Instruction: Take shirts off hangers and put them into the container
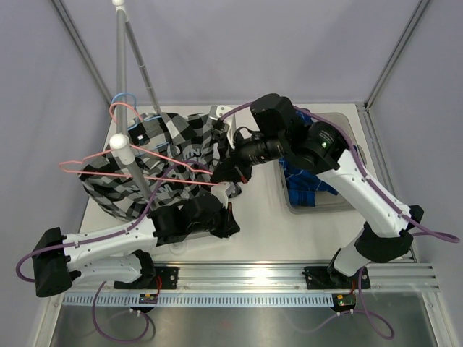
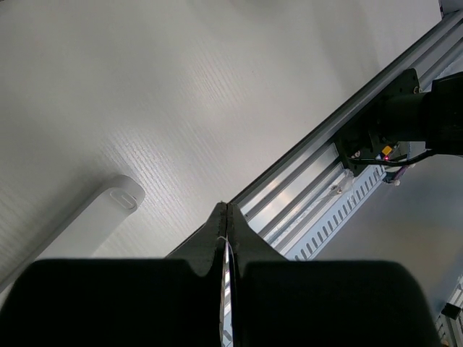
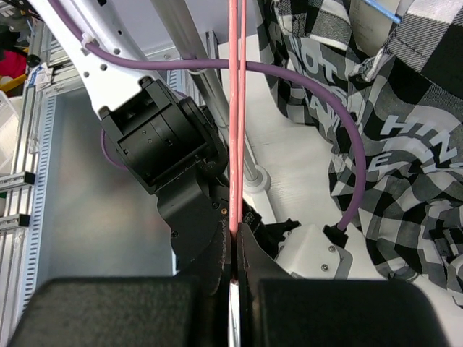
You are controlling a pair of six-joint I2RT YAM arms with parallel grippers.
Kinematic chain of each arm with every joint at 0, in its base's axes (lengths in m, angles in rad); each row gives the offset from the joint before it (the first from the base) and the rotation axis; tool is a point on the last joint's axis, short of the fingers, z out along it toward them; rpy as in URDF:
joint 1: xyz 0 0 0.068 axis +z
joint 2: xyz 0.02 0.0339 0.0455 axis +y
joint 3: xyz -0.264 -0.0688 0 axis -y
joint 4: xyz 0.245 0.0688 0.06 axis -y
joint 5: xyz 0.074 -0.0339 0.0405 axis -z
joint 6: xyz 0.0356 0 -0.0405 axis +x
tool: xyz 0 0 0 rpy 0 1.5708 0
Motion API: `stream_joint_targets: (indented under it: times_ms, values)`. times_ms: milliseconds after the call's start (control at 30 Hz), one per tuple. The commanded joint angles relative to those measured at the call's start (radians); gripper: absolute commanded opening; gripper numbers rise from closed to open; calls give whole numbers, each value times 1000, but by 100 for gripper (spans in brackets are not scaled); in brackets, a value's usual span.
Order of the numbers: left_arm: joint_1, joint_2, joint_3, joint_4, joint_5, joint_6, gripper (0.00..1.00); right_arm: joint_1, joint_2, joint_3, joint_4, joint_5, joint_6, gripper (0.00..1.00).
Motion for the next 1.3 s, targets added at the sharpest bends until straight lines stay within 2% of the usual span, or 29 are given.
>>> stream_joint_targets:
  times_ms: [0,200,267,333,367,433,467,600,900,1167,1233,1267]
  values:
    - [7,-23,2,42,-4,6,0,5,-72,-59,-1,-59,-173,0]
    - [7,-18,6,45,3,2,0,5,-76,-98,17,-22,-152,0]
    - [7,-21,1,48,10,2,0,5,-83,-121,30,-7,-144,21]
    - [7,-27,-2,45,17,0,0,5,-98,-141,62,24,-135,29]
    - [7,-29,-2,44,17,0,0,5,-101,-153,68,35,-133,37]
    - [6,-39,-5,41,20,-2,0,3,-107,-158,89,91,-116,57]
    - [6,-42,-8,42,22,-2,0,3,-109,-164,96,108,-110,74]
    - [-11,-47,-8,42,30,-2,0,3,-133,-176,137,154,-96,95]
    - [-36,-38,-5,32,22,-2,0,2,-138,-158,160,179,-76,99]
    - [-37,-49,-21,33,19,-6,0,2,26,75,59,49,-125,99]
    - [-37,-61,-24,24,19,-5,0,3,23,28,126,163,-81,99]
    - [-37,-62,-27,25,28,-2,0,3,13,-47,214,231,-55,99]
